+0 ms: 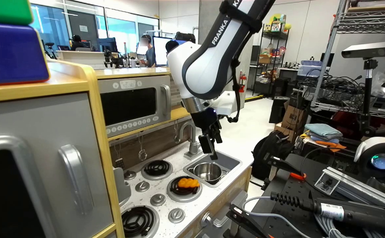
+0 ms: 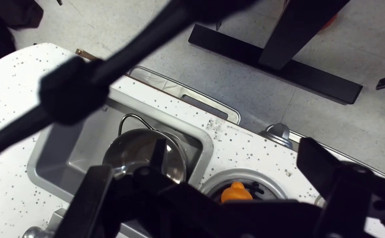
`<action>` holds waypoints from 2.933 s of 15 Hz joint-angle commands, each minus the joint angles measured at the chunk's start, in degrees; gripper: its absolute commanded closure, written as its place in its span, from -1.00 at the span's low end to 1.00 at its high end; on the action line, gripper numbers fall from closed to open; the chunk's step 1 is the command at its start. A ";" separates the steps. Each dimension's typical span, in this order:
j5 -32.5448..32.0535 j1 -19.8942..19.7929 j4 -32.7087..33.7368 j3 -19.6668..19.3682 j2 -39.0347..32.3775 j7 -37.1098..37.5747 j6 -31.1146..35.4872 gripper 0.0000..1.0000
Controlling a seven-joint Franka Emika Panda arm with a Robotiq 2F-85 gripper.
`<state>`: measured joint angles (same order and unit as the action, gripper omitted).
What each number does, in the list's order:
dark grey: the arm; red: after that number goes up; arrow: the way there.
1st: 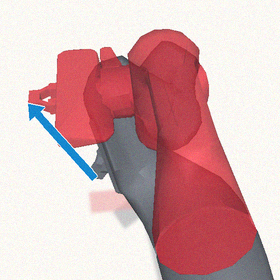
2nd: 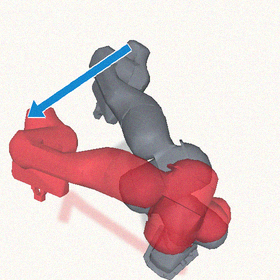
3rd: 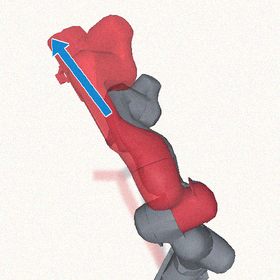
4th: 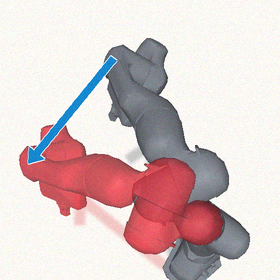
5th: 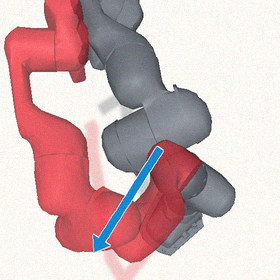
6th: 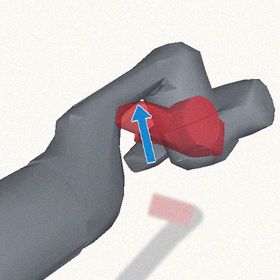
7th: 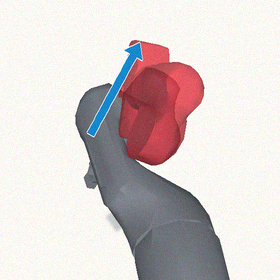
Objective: Pick the yellow toy on the stove and put it in the pot
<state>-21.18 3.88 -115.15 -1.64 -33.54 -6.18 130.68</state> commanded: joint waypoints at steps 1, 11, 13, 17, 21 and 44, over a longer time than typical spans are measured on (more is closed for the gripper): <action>0.05 -0.05 0.73 0.01 -0.68 -0.03 -0.11 -1.00; 1.82 -2.61 -0.86 -2.62 -6.51 3.60 18.83 -1.00; 2.17 -3.42 1.60 -3.71 -9.24 3.41 19.08 -1.00; 2.60 -1.88 6.32 -3.59 -13.41 5.90 17.01 -1.00; 1.66 -2.40 4.33 -4.51 -12.26 4.41 17.83 -1.00; -0.13 3.28 3.65 -0.19 -13.09 -4.47 19.08 -1.00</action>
<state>-21.39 7.21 -111.68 -1.90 -46.58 -10.55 149.92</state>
